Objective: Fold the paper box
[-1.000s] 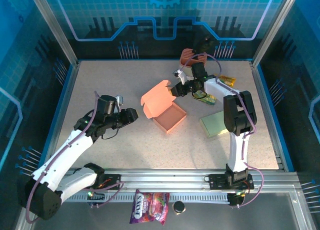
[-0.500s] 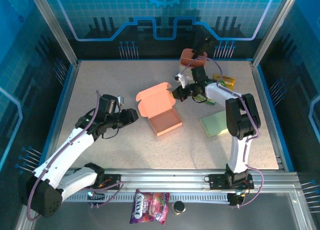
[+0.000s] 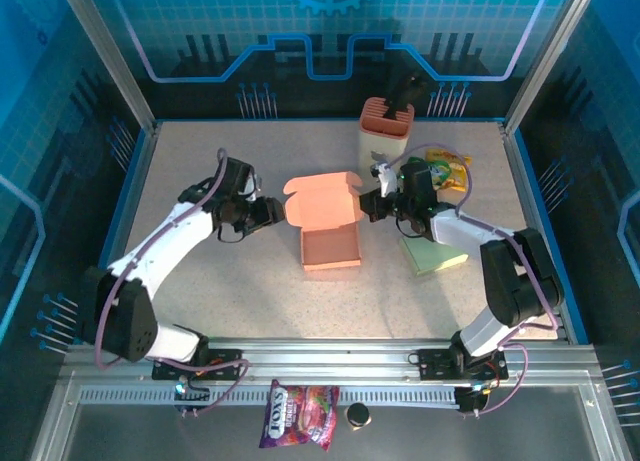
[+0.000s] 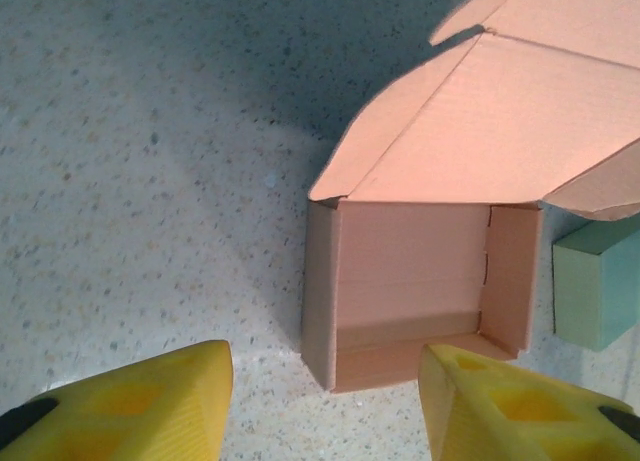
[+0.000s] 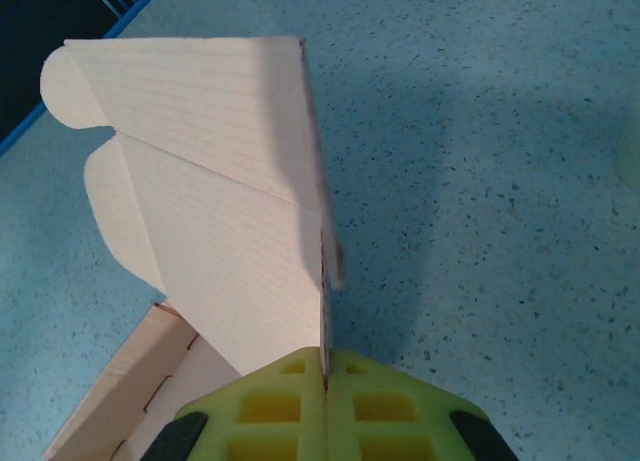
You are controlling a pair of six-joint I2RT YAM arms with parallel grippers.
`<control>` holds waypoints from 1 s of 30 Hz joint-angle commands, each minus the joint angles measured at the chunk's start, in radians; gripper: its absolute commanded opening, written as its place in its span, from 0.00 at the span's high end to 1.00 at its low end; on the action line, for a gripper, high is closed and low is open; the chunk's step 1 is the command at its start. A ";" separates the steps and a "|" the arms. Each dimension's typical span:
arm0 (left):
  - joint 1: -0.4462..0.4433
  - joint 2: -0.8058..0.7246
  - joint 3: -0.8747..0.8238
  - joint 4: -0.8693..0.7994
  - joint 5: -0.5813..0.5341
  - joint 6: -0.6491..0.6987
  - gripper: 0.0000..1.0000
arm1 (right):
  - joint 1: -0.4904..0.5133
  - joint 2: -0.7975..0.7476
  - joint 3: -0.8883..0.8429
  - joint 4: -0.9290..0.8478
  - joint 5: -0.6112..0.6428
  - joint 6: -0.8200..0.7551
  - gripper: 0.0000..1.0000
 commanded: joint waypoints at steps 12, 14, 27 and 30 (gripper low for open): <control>0.069 0.294 0.273 -0.129 0.131 0.477 0.44 | 0.007 -0.033 0.007 0.004 -0.023 0.044 1.00; 0.078 0.313 0.283 -0.115 0.124 0.480 0.44 | 0.009 -0.029 0.007 -0.008 -0.026 0.036 1.00; 0.086 0.422 0.360 -0.059 0.192 0.479 0.45 | 0.009 -0.014 0.039 -0.018 -0.056 0.031 1.00; 0.087 0.435 0.375 -0.065 0.120 0.492 0.45 | 0.008 -0.008 0.042 -0.021 -0.064 0.030 1.00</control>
